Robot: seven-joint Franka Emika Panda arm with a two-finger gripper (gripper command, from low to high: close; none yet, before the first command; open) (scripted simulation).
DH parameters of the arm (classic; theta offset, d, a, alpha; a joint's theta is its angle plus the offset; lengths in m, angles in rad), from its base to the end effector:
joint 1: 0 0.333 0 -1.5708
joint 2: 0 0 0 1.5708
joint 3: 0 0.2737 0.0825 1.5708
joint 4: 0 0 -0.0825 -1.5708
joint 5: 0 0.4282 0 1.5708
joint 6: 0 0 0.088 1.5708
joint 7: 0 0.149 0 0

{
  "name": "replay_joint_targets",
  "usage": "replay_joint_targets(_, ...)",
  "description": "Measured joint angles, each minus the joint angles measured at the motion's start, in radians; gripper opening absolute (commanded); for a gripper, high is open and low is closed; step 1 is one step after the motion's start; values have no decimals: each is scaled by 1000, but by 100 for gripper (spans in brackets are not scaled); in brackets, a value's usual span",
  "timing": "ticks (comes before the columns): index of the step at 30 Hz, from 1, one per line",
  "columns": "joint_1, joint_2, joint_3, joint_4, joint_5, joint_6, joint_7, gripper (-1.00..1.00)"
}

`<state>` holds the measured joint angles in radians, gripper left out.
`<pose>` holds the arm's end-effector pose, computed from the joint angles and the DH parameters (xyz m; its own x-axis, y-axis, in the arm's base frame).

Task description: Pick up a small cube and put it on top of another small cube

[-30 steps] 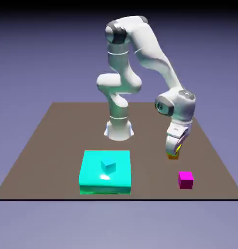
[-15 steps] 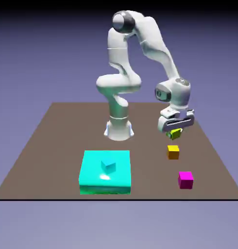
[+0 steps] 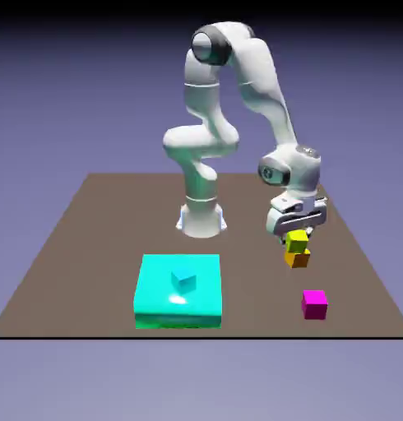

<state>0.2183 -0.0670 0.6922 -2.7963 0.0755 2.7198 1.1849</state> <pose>0.2512 0.3039 0.0967 0.9410 -0.3384 0.0038 -0.3384 -0.9406 0.0263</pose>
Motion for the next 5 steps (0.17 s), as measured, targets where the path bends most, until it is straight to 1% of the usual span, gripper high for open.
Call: replay_joint_targets(5,-12,-141,58,1,217,-115,-154,100)
